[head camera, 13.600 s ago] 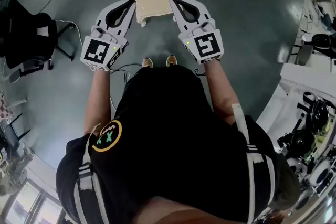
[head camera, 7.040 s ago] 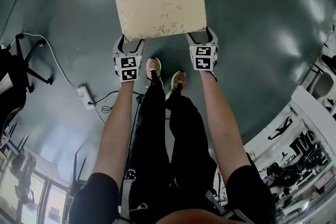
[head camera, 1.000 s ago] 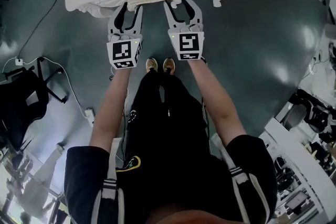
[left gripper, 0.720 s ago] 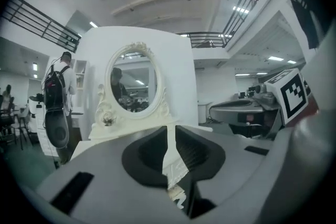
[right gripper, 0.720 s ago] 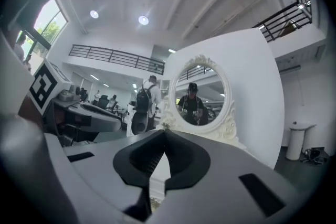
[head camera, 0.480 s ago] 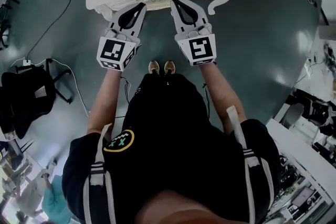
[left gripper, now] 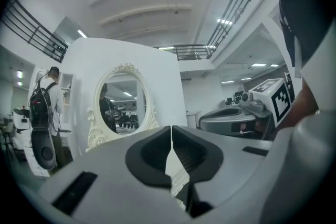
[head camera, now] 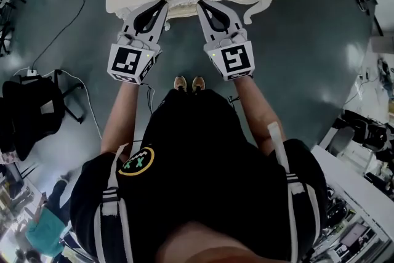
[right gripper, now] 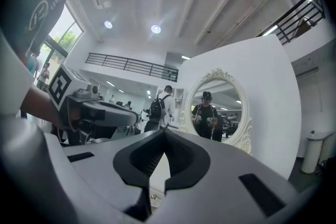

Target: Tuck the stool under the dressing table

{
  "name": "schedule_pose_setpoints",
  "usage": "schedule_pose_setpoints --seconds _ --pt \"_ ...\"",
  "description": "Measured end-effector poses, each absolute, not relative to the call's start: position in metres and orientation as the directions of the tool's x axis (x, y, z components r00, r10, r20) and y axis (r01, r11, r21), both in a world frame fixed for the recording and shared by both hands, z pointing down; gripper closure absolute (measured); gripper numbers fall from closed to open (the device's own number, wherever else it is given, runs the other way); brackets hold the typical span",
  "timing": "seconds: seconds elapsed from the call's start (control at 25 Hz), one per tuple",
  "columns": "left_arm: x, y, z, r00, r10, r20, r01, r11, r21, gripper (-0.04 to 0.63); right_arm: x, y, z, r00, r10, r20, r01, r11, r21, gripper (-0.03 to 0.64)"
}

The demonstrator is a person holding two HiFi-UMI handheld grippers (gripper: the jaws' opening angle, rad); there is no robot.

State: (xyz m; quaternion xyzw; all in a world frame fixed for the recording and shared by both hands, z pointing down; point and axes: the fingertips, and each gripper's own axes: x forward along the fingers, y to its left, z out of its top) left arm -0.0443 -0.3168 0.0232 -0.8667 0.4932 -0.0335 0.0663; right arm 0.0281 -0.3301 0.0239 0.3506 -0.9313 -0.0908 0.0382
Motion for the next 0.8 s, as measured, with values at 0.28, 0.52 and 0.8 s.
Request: schedule_pose_setpoints --seconds 0.28,0.52,0.8 --pt "-0.045 -0.324 0.026 0.500 -0.866 -0.002 -0.857 -0.495 -0.144 0.569 0.026 -0.336 0.023 -0.762 -0.647 0.016 -0.634 0.751 0.183 0.597" --pt "-0.046 -0.324 0.032 0.492 -0.870 0.003 -0.861 -0.488 -0.147 0.569 0.027 -0.338 0.026 -0.761 -0.649 0.012 -0.636 0.749 0.184 0.597" --pt "-0.046 -0.328 0.032 0.488 -0.873 0.000 -0.863 -0.483 -0.146 0.569 0.026 -0.342 0.025 -0.762 -0.647 0.007 -0.634 0.749 0.193 0.597"
